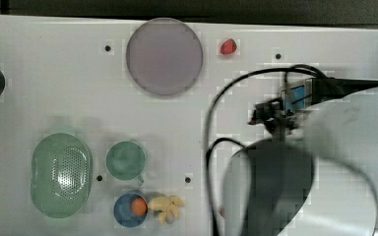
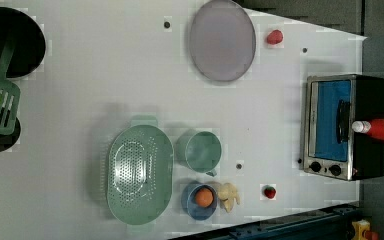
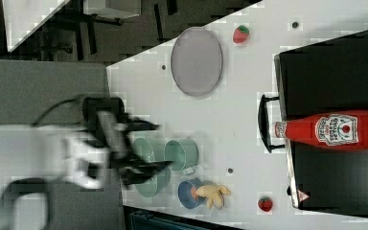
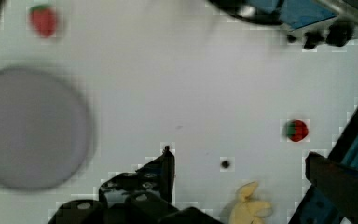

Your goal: Pick Ketchup from oven and place it on table.

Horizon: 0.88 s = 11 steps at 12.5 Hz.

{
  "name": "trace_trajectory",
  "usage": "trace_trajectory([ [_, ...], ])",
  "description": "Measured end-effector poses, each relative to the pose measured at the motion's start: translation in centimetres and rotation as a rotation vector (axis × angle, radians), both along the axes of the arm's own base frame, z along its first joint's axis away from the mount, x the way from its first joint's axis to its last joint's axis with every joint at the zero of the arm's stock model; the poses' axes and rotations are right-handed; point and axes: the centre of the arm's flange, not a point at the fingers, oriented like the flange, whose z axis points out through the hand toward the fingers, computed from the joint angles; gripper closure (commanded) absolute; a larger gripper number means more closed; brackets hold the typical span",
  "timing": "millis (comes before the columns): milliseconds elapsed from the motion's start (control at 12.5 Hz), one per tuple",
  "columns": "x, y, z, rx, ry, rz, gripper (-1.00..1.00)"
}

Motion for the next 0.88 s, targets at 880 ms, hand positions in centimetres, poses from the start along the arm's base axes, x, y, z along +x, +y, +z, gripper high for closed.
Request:
trace_trajectory([
  [880,-0.6,-20.7,-11.5,-0.265,-0.086,-0.341,-1.0],
])
